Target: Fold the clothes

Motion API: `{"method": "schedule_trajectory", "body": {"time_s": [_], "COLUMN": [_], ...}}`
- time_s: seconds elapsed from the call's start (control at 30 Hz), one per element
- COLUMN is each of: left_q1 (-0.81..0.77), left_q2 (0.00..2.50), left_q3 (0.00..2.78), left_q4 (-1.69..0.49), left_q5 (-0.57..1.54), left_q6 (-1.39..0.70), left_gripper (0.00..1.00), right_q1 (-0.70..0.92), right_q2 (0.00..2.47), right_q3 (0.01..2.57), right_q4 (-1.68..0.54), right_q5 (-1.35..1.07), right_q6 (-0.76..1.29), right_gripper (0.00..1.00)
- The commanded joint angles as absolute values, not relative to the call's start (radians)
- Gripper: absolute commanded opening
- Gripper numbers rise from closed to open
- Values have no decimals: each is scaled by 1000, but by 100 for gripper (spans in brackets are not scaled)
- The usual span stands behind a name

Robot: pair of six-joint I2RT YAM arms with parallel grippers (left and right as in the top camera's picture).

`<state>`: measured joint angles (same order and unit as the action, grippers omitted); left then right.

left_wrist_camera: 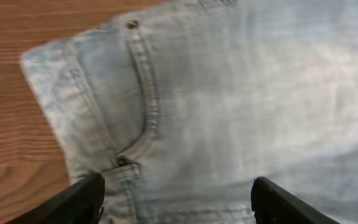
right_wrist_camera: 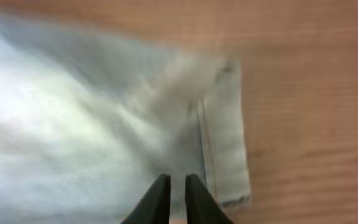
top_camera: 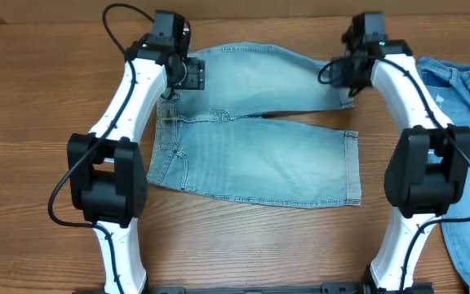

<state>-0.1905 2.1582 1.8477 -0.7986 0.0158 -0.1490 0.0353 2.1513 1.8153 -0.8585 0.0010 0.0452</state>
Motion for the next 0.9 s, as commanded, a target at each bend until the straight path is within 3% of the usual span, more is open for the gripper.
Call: {"method": "schedule_trajectory", "body": {"time_s": [0.0,0.2,0.67,0.87], "left_q1": [-210,-210,-210,-210], "left_q2": [2131,2131,2131,2131], "left_q3": [1870,1870,1870,1870], "left_q4": [-842,-891,-905,-916], "left_q5": [42,42,-33,-33], "left_q6": [-157,-161,-165,-165], "left_gripper": [79,80,81,82], "right_q1": [38,39,39,39], "right_q2": [2122,2122,2226,2098], "right_q3": [1827,1802,1701,1744], "right_q4": [-867,-933,-400,-572], "right_q5": [5,-163,-153,-342], "right_q6": [40,40,40,40], "right_gripper": [12,5,5,4]}}
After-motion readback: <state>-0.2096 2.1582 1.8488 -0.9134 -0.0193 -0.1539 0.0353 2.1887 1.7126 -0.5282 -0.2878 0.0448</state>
